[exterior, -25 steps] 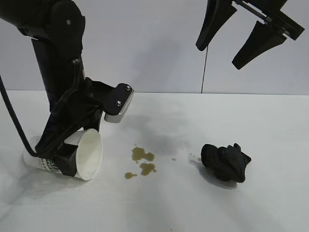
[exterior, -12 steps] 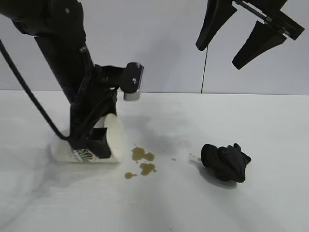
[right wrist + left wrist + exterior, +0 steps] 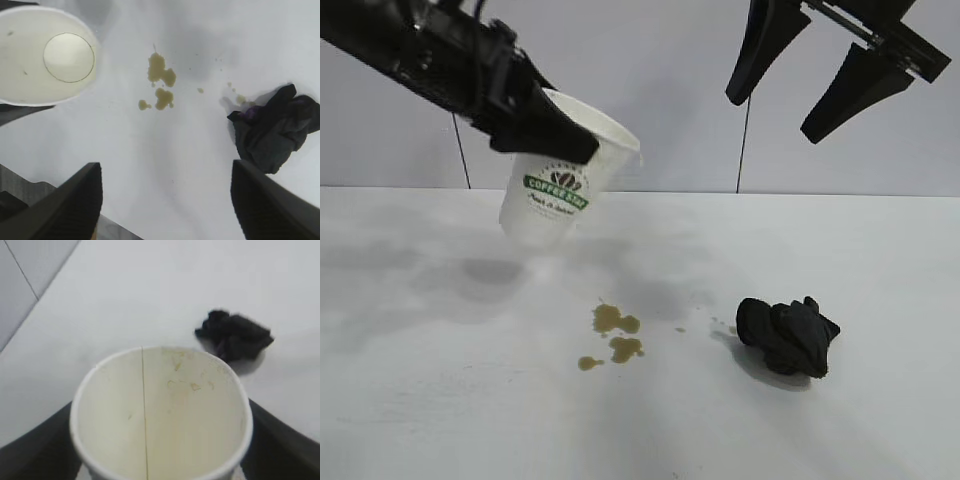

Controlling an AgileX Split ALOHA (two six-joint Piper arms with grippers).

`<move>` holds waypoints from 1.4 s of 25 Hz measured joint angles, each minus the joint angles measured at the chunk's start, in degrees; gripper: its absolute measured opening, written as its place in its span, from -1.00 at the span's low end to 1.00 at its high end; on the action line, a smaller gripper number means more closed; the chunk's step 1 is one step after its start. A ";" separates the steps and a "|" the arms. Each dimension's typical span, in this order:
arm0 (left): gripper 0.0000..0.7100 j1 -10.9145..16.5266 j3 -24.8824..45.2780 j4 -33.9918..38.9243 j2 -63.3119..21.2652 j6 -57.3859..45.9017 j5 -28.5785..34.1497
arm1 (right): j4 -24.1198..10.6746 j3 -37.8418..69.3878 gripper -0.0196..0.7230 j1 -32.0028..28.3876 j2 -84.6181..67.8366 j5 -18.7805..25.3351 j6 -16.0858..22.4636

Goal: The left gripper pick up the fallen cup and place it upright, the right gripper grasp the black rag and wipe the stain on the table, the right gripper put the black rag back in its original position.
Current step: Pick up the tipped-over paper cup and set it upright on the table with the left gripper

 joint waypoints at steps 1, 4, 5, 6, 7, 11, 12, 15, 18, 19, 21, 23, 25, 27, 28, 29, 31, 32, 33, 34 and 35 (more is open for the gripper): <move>0.54 1.84 0.00 -0.84 -0.08 0.24 1.71 | 0.00 0.00 0.39 0.00 0.00 0.00 0.00; 0.54 7.83 0.54 -1.56 -0.02 1.30 4.83 | 0.00 0.00 0.39 0.00 0.00 0.00 0.00; 0.54 9.27 1.06 -1.83 0.09 2.47 5.20 | 0.00 0.00 0.39 0.00 0.00 0.00 0.00; 0.54 10.82 1.62 -2.51 0.39 3.74 5.67 | 0.00 0.00 0.39 0.00 0.00 0.00 0.00; 0.54 12.12 2.45 -3.65 0.72 5.73 5.97 | 0.00 0.00 0.39 0.00 0.00 0.05 0.00; 0.54 14.92 6.98 -11.80 2.89 15.31 6.24 | 0.00 0.00 0.39 0.00 0.00 0.05 0.00; 0.54 15.07 8.25 -14.41 3.49 17.83 6.24 | 0.00 0.00 0.39 0.00 0.00 0.05 0.00; 0.54 15.13 11.66 -19.84 5.12 23.64 6.24 | 0.00 0.00 0.39 0.00 0.00 0.05 0.00; 0.54 15.13 14.51 -21.01 6.89 28.58 6.67 | 0.00 0.00 0.39 0.00 0.00 0.05 0.00; 0.54 15.13 15.30 -21.06 7.51 30.16 6.88 | 0.00 0.00 0.39 0.00 0.00 0.05 -0.02; 0.54 15.13 16.26 -21.18 8.70 32.71 7.55 | 0.00 0.00 0.39 0.00 0.00 0.00 -0.02; 0.54 15.13 16.62 -21.29 9.80 34.12 7.81 | 0.00 0.00 0.39 0.00 0.00 0.00 -0.02; 0.54 15.13 16.62 -21.40 10.17 34.81 7.82 | 0.00 0.00 0.39 0.00 0.00 -0.06 -0.02; 0.54 15.13 16.62 -21.59 10.17 35.69 7.93 | 0.00 0.00 0.39 0.00 0.00 -0.09 -0.02; 0.54 15.13 16.62 -21.74 10.17 35.97 8.00 | 0.00 0.00 0.39 0.00 0.00 -0.12 -0.02; 0.54 15.13 16.69 -21.86 10.17 36.04 8.06 | 0.00 0.00 0.39 0.00 0.00 -0.23 -0.02; 0.54 15.13 17.03 -21.99 10.17 36.16 8.21 | 0.00 0.00 0.39 0.00 0.00 -0.52 -0.02; 0.56 15.13 17.30 -21.99 10.17 36.18 8.21 | 0.00 0.00 0.39 0.00 0.00 -0.79 -0.02; 0.58 15.13 17.53 -21.99 10.17 36.22 8.01 | 0.00 0.00 0.39 0.00 0.00 -1.08 -0.02; 0.60 15.13 17.75 -21.99 10.17 36.22 7.48 | 0.00 0.00 0.39 0.00 0.00 -1.18 -0.02; 0.61 15.13 17.98 -21.99 10.17 36.22 7.21 | 0.00 0.00 0.39 0.00 0.00 -1.18 -0.02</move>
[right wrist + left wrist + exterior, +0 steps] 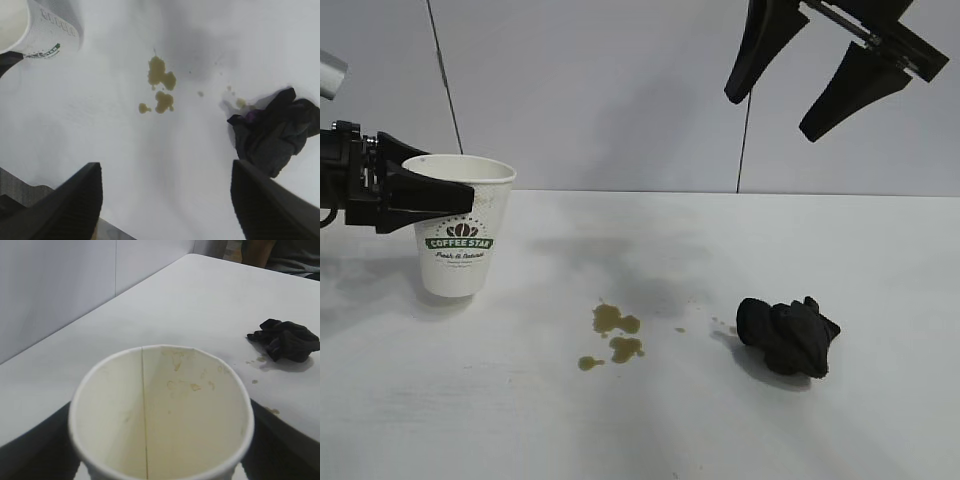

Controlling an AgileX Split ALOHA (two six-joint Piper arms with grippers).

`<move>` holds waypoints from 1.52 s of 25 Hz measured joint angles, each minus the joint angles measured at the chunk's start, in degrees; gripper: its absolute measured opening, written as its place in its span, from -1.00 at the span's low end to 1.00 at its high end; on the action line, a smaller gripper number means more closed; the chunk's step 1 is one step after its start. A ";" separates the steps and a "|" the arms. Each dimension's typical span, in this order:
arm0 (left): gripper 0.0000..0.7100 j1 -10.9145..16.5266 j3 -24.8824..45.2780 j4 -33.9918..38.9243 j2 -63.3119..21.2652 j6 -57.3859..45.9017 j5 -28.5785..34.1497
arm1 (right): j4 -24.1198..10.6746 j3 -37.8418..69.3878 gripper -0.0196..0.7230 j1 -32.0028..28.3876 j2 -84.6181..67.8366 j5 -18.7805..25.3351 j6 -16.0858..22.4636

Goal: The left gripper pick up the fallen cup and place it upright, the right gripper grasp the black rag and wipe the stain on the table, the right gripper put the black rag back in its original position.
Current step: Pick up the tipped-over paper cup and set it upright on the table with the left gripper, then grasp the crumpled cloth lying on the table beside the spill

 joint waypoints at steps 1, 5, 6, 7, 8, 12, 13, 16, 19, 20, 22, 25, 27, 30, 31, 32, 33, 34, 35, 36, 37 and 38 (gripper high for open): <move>0.61 0.00 0.16 0.00 0.00 0.00 -0.14 | 0.00 0.00 0.39 0.00 0.00 -0.05 0.00; 0.71 0.00 0.34 0.00 0.00 0.00 -0.20 | 0.00 0.00 0.39 0.00 0.00 -0.05 0.00; 0.74 0.00 0.34 0.00 0.00 0.00 -0.20 | 0.00 0.00 0.39 0.00 0.00 -0.05 0.00; 0.76 0.00 0.34 0.00 0.00 0.00 -0.20 | 0.00 0.00 0.39 0.00 0.00 -0.05 0.00; 0.77 0.00 0.34 0.00 0.00 0.00 -0.32 | 0.00 0.00 0.39 0.00 0.00 -0.05 0.00; 0.78 0.00 0.34 0.00 0.00 -0.35 -2.47 | 0.00 0.00 0.39 0.00 0.00 -0.05 0.00; 0.78 0.00 0.34 0.00 0.00 -1.00 -2.96 | 0.00 0.00 0.39 0.00 0.00 -0.05 0.00; 0.79 0.00 0.34 -0.03 0.00 -3.66 -3.26 | 0.00 0.00 0.39 0.00 0.00 -0.05 0.00; 0.89 0.00 0.34 -0.03 0.00 -5.85 -3.54 | 0.00 0.00 0.39 0.00 0.00 -0.05 0.00; 0.91 0.00 0.34 -0.03 0.00 -6.52 -3.59 | 0.00 0.00 0.39 0.00 0.00 -0.05 0.00; 0.93 0.00 0.34 -0.11 0.00 -7.10 -3.66 | 0.00 0.00 0.39 0.00 0.00 -0.05 0.00; 0.95 0.00 0.34 -0.03 0.00 -7.22 -3.66 | 0.00 0.00 0.39 0.00 0.00 -0.05 0.00; 0.95 0.00 0.34 0.76 0.00 -7.22 -3.66 | 0.00 0.00 0.39 0.00 0.00 -0.05 0.00; 0.95 0.00 0.34 2.01 0.00 -7.22 -3.81 | 0.00 0.00 0.39 0.00 0.00 -0.05 0.00; 0.95 0.00 0.34 2.05 0.00 -7.22 -3.99 | 0.00 0.00 0.39 0.00 0.00 -0.05 0.00; 0.95 0.00 0.34 2.08 0.00 -7.22 -4.16 | 0.00 0.00 0.39 0.00 0.00 -0.05 0.00; 0.95 0.00 0.34 2.13 0.00 -7.16 -4.40 | 0.00 0.00 0.39 0.00 0.00 -0.05 0.00; 0.95 0.00 0.34 2.26 0.00 -7.11 -4.55 | 0.00 0.00 0.39 0.00 0.00 -0.05 0.00; 0.95 0.00 0.34 2.52 0.00 -7.11 -4.55 | 0.00 0.00 0.39 0.00 0.00 -0.05 0.00; 0.95 0.00 0.34 3.01 0.00 -7.01 -4.55 | 0.00 0.00 0.39 0.00 0.00 -0.05 0.00; 0.95 0.00 0.34 3.49 0.00 -6.77 -4.68 | 0.00 0.00 0.39 0.00 0.00 -0.05 0.00; 0.95 0.00 0.34 4.10 0.00 -6.36 -4.69 | 0.00 0.00 0.39 0.00 0.00 -0.05 0.00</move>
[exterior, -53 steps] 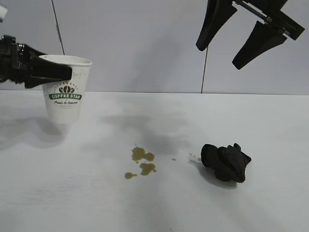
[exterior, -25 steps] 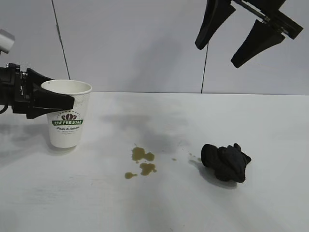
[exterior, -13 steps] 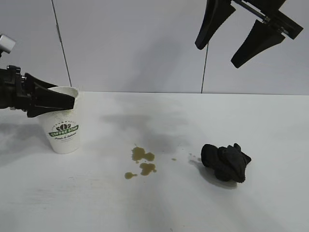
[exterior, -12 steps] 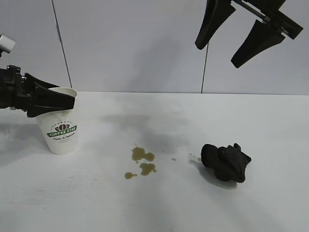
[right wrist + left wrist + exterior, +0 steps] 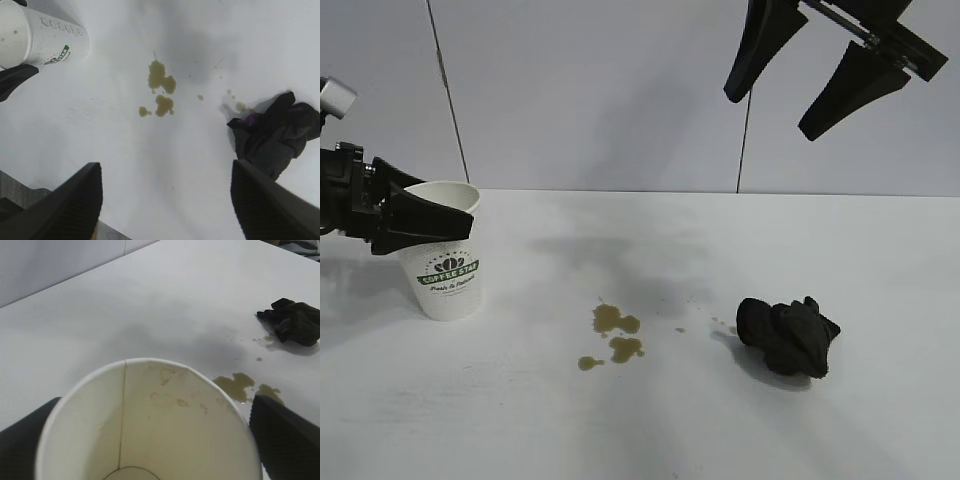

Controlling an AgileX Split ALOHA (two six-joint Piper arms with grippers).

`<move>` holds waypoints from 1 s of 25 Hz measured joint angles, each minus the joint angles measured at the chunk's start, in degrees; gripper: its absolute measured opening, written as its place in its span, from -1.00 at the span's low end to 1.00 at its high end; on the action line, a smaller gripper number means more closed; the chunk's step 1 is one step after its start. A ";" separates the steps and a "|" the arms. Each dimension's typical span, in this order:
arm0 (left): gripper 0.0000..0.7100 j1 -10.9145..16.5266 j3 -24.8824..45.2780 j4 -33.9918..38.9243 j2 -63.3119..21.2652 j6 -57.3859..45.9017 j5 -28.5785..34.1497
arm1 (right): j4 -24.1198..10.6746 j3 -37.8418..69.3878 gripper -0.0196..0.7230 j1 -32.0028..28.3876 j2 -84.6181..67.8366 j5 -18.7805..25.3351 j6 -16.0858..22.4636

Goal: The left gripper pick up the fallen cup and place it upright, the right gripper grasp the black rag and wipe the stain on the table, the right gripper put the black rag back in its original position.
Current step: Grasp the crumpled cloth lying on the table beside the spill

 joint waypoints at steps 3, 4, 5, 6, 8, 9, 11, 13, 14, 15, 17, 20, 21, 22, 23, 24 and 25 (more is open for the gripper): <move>0.95 0.00 0.00 0.96 0.00 1.29 -0.30 | 0.00 0.00 0.39 0.00 0.00 0.00 0.00; 0.95 0.00 0.00 1.05 0.00 1.47 -0.37 | 0.00 0.00 0.39 0.00 0.00 0.00 0.00; 0.95 0.00 0.00 1.07 0.00 1.57 -0.82 | 0.00 0.00 0.39 0.00 0.00 0.00 0.00; 0.95 0.00 0.00 1.07 0.00 1.64 -1.24 | 0.00 0.00 0.39 0.00 0.00 0.00 0.00; 0.95 0.00 0.00 1.38 0.00 1.64 -2.16 | 0.00 0.00 0.39 0.00 0.00 0.00 0.00; 0.95 0.00 0.00 1.82 0.00 1.64 -2.58 | 0.00 0.00 0.39 0.00 0.00 0.00 0.00; 0.95 0.00 0.00 3.42 0.00 1.64 -3.34 | 0.00 0.00 0.39 0.00 0.00 0.00 0.00; 0.95 0.00 0.00 5.27 0.00 1.64 -4.17 | 0.00 0.00 0.39 0.00 0.00 0.00 0.00; 0.95 0.00 0.00 6.07 0.00 1.64 -4.24 | 0.00 0.00 0.39 0.00 0.00 0.00 -0.04; 0.95 0.00 0.00 6.75 0.00 1.64 -4.30 | 0.00 0.00 0.39 0.00 0.00 0.00 -0.04; 0.95 0.05 0.00 7.70 0.00 1.64 -4.54 | 0.00 0.00 0.39 0.00 0.00 0.00 -0.04; 0.95 0.58 0.00 10.19 0.00 1.05 -6.65 | 0.00 0.00 0.39 0.00 0.00 0.00 -0.04; 0.95 0.92 0.00 11.22 0.00 0.24 -7.48 | 0.00 0.00 0.39 0.00 0.00 0.00 -0.04; 0.95 1.42 0.00 12.41 0.00 -0.57 -8.68 | 0.00 0.00 0.39 0.00 0.00 0.00 -0.04; 0.95 1.97 0.00 13.57 0.00 -1.61 -10.25 | 0.00 0.00 0.39 0.00 0.00 0.00 -0.04; 0.95 2.51 0.00 14.72 -0.20 -2.71 -11.87 | 0.00 0.00 0.39 0.00 0.00 -0.06 -0.04; 0.95 3.00 0.00 16.05 -0.58 -3.93 -14.22 | 0.00 0.00 0.39 0.00 0.00 -0.08 -0.04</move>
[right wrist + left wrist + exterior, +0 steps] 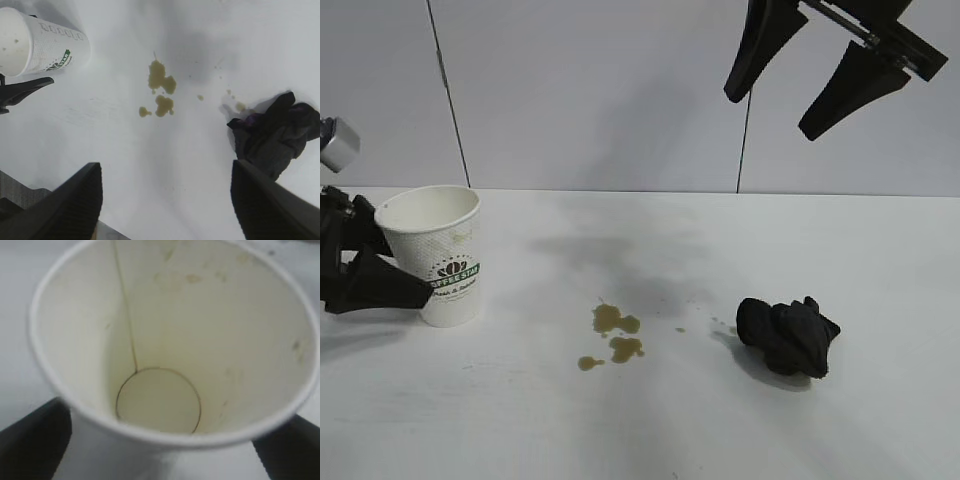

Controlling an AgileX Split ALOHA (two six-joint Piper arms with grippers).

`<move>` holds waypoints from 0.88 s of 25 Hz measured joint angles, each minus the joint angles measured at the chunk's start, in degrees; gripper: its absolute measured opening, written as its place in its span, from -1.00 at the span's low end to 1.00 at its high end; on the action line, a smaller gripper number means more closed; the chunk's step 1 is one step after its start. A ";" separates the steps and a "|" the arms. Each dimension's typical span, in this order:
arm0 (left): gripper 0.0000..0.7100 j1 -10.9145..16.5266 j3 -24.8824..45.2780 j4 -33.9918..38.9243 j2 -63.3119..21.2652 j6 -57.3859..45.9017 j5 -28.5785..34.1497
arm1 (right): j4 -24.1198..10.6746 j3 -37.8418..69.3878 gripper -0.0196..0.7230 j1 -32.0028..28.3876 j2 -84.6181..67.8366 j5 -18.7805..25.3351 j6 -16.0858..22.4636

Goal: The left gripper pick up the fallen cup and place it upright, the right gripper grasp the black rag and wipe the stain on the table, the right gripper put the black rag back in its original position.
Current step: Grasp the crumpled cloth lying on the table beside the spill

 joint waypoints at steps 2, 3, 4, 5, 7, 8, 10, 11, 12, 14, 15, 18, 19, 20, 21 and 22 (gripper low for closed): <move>0.95 1.11 0.00 2.46 -1.23 -3.20 -4.93 | 0.00 0.00 0.39 0.00 0.00 -0.18 0.00; 0.95 1.52 0.00 3.27 -2.14 -5.56 -6.93 | 0.00 0.00 0.39 0.00 0.00 -0.19 0.00; 0.95 1.95 0.07 4.11 -3.33 -7.87 -9.31 | 0.00 0.00 0.39 0.00 0.00 -0.23 0.00; 0.95 2.33 0.18 4.91 -4.48 -11.02 -11.77 | 0.00 0.00 0.39 0.00 0.00 -0.23 0.00; 0.95 2.73 0.24 5.31 -7.77 -19.09 -16.48 | 0.00 0.00 0.39 0.00 0.00 -0.23 0.00; 0.95 2.73 0.30 5.36 -9.75 -23.10 -19.05 | 0.00 0.00 0.39 0.00 0.00 -0.23 0.00; 0.95 2.73 0.30 5.36 -14.05 -33.28 -23.20 | 0.00 0.00 0.39 0.00 0.00 -0.23 0.00; 0.95 2.73 0.30 5.36 -16.72 -38.00 -25.14 | 0.00 0.00 0.39 0.00 0.00 -0.25 0.00; 0.95 2.94 0.35 5.36 -19.13 -41.70 -26.68 | 0.00 0.00 0.39 0.00 0.00 -0.30 0.00; 0.95 3.74 0.35 5.36 -25.29 -49.76 -27.57 | 0.00 0.00 0.39 0.00 0.00 -0.32 0.00; 0.95 4.40 0.40 5.36 -28.60 -52.90 -27.57 | 0.00 0.00 0.39 0.00 0.00 -0.37 0.00; 0.95 6.76 0.54 5.36 -38.76 -62.82 -26.49 | 0.00 0.00 0.39 0.00 0.00 -0.43 -0.02; 0.95 7.72 0.54 5.36 -42.51 -65.11 -25.73 | 0.00 0.00 0.39 0.00 0.00 -0.43 -0.02; 0.95 8.77 0.46 5.36 -45.73 -67.57 -24.81 | 0.00 0.00 0.39 0.00 0.00 -0.43 -0.02; 0.95 9.67 0.11 5.36 -49.65 -69.64 -23.94 | 0.00 0.00 0.39 0.00 0.00 -0.43 -0.07; 0.95 10.77 -0.24 5.36 -53.62 -71.00 -22.83 | 0.00 0.00 0.39 0.00 0.00 -0.43 -0.17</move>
